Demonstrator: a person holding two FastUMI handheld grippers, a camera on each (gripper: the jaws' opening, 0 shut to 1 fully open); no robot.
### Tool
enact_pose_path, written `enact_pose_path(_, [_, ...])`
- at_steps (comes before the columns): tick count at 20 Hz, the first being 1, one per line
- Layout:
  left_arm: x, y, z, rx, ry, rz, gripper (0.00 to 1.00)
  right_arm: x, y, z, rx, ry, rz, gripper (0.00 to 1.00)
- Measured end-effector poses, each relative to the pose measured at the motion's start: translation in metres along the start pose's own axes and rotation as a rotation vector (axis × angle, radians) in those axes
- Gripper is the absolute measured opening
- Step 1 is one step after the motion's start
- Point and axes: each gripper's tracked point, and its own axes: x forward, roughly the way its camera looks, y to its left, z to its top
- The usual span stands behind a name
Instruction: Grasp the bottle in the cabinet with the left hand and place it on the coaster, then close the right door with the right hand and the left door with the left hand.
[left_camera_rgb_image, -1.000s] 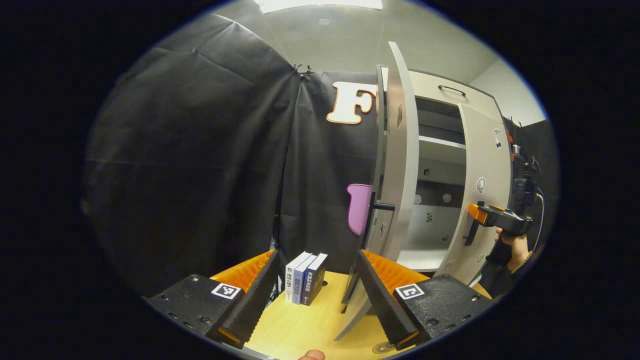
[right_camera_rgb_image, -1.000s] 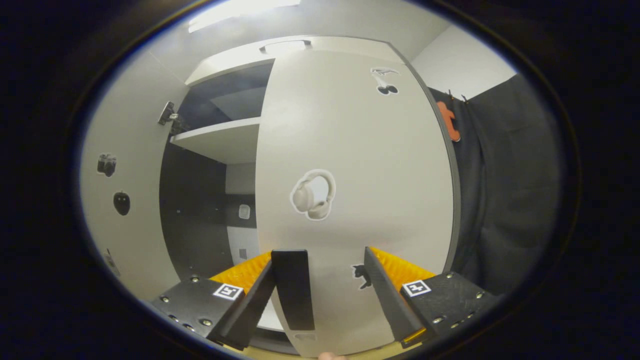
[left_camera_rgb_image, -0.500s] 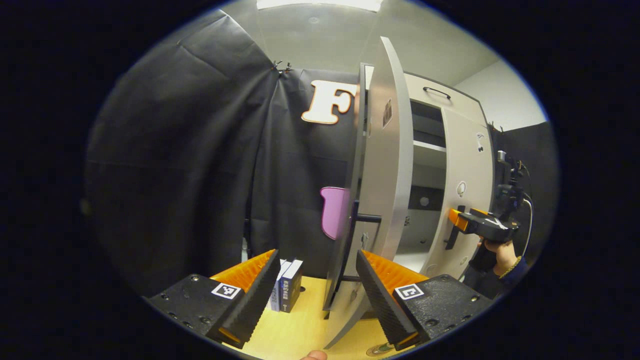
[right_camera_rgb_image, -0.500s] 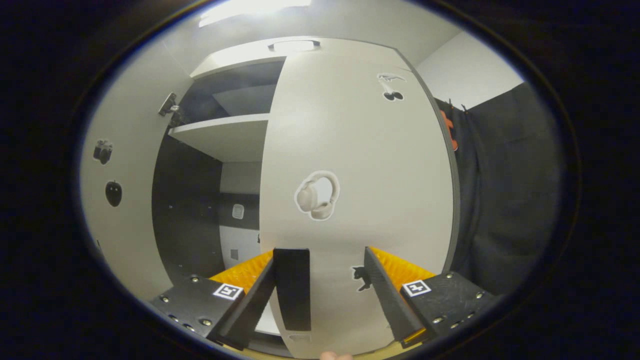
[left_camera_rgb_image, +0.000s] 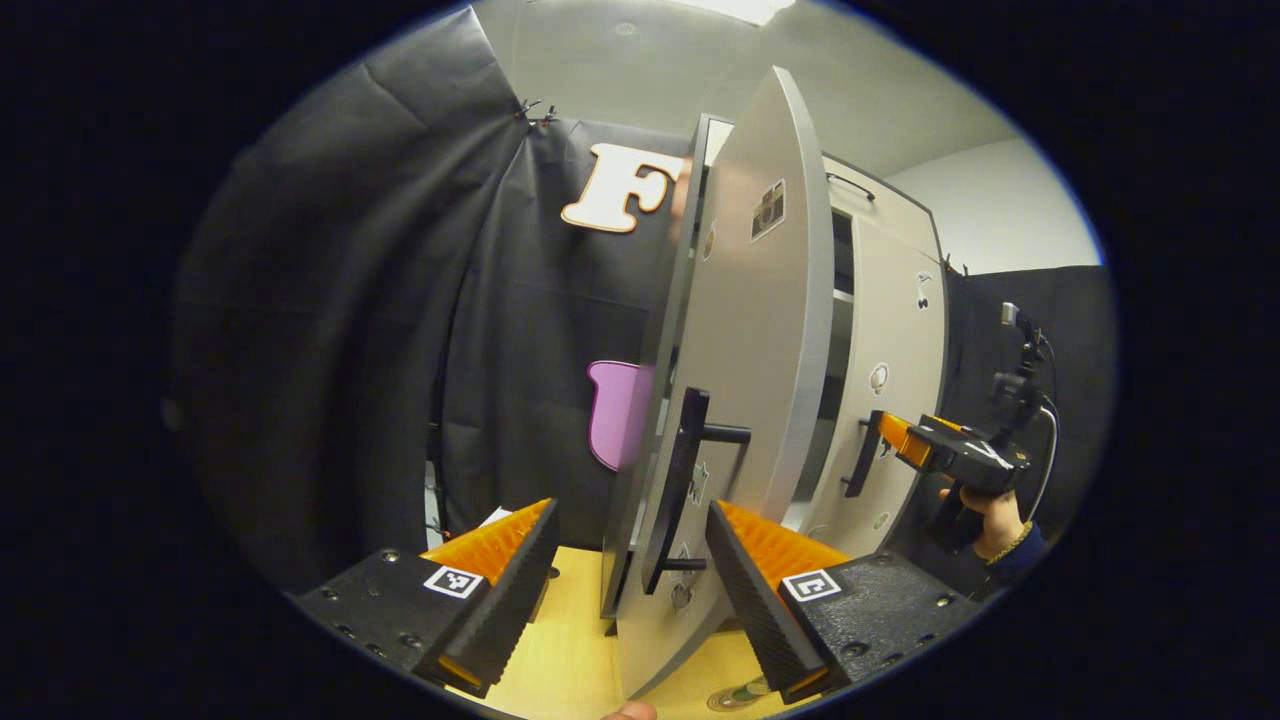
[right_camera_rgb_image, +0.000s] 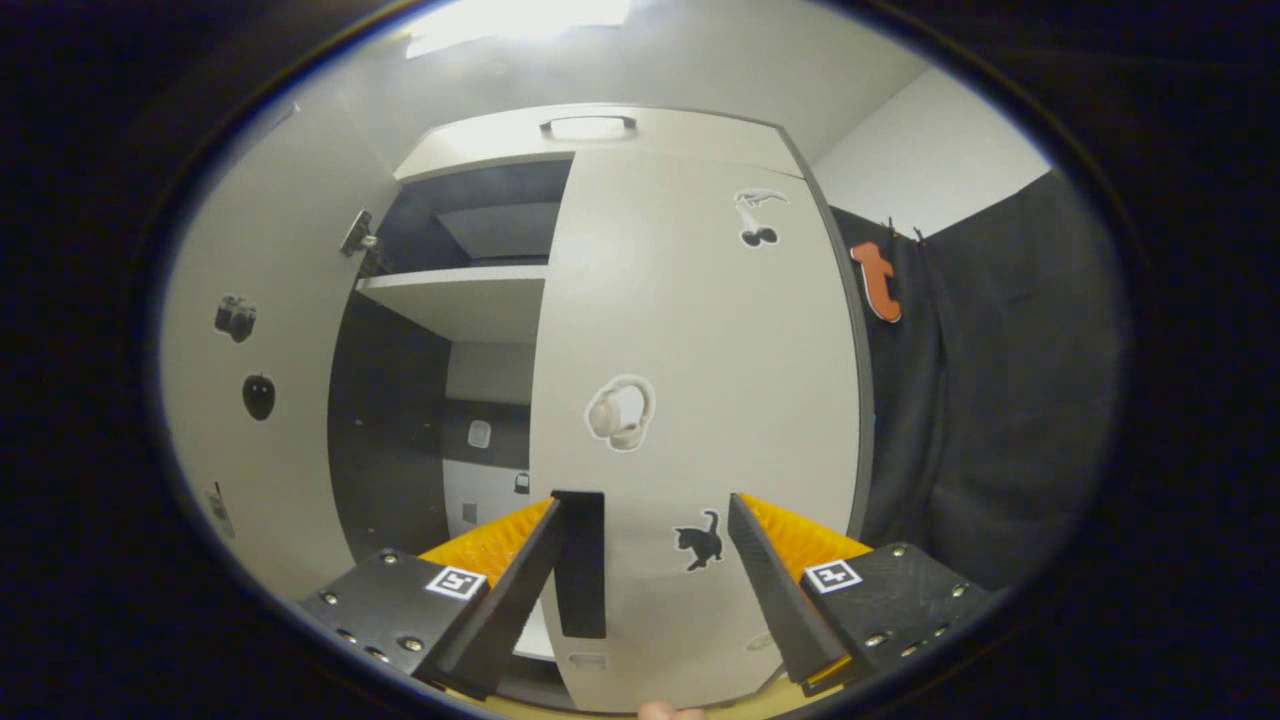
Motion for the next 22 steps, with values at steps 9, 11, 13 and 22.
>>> enact_pose_path(9, [0.023,-0.059,-0.009,0.031,0.008,-0.150,0.93,-0.021,-0.034,-0.014,-0.044,0.041,-0.018,1.00])
enact_pose_path(11, [0.035,-0.061,-0.011,0.027,0.008,-0.154,0.93,-0.024,-0.045,-0.014,-0.061,0.044,-0.030,1.00])
enact_pose_path(13, [0.040,-0.069,-0.013,0.000,0.008,-0.170,0.93,-0.027,-0.055,-0.015,-0.076,0.047,-0.044,1.00])
enact_pose_path(22, [0.061,-0.111,-0.030,-0.021,0.042,-0.261,0.93,-0.036,-0.092,-0.018,-0.103,0.069,-0.102,0.97])
